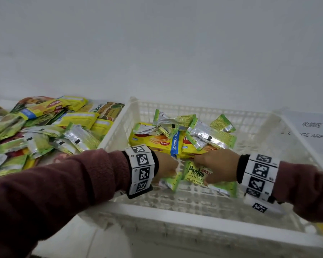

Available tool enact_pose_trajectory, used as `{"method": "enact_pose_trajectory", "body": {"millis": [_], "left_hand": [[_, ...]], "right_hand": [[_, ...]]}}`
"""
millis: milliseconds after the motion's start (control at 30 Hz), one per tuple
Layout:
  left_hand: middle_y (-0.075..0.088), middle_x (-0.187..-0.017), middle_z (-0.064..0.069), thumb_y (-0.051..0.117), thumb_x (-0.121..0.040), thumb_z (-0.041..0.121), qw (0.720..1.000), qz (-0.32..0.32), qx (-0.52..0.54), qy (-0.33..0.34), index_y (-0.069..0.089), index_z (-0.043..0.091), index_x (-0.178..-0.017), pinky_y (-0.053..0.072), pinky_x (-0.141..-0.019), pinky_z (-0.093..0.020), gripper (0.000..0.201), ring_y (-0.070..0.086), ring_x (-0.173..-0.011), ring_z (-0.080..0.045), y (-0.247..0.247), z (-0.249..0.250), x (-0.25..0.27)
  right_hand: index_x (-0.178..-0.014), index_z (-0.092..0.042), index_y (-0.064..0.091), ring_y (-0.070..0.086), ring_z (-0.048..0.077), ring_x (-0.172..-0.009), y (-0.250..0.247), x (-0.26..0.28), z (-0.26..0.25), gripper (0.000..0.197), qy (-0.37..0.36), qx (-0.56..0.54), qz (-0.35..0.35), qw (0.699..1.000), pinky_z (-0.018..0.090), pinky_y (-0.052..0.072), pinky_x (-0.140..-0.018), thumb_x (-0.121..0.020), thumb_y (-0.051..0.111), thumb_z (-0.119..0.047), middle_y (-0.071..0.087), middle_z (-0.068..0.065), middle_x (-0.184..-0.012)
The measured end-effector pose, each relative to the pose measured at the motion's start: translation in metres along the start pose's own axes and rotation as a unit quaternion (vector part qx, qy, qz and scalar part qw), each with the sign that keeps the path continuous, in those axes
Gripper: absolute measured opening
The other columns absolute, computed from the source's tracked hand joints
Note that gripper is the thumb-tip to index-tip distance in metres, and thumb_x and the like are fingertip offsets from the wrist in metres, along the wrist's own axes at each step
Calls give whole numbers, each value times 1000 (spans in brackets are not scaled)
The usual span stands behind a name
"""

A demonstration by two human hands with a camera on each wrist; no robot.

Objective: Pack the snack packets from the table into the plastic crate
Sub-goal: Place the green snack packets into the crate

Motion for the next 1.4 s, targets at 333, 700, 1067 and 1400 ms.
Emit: {"method": "enact_pose_trajectory", "body": {"millis": [333, 700, 1067, 1400], "left_hand": [[44, -136, -16, 47, -95, 16, 997, 35, 7, -70, 36, 2, -136, 39, -96, -34, 45, 44, -124, -29, -12, -15, 10], [4, -158, -10, 68, -78, 45, 989, -121, -83, -32, -9, 18, -149, 27, -110, -43, 109, 17, -143, -28, 8, -11, 16], [-18, -154, -17, 64, -80, 51, 984, -101, -127, -76, -24, 18, -144, 21, -110, -50, 114, 11, -142, -36, 15, -8, 22], [3, -157, -14, 62, -80, 53, 989, -121, -62, -54, -14, 18, -148, 25, -113, -43, 107, 19, -142, -29, 9, -23, 11]], "right_hand": [[-134, -24, 43, 53, 23, -112, -2, 0, -8, 43, 3, -16, 56, 998, 30, 43, -78, -92, 51, -25, 46, 2, -128], [-149, -24, -1, 23, 31, -140, 4, 17, -15, 71, -23, -65, -118, 991, 45, 26, -113, -95, 35, -51, 9, 13, -154], [-147, -31, -13, -8, 34, -144, 11, 15, -38, 80, 13, -96, -128, 987, 52, 7, -115, -90, 34, -61, -25, 7, -153], [-148, -31, -9, 0, 31, -145, 10, 14, -43, 77, 5, -55, -87, 995, 45, 8, -116, -90, 31, -62, -20, 8, -155]]}}
Point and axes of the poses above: each hand's wrist, its own x-axis away from the middle knuckle, its own y-axis out of the palm, z = x × y, the point moved 2 cm from there along -x, towards the middle knuckle
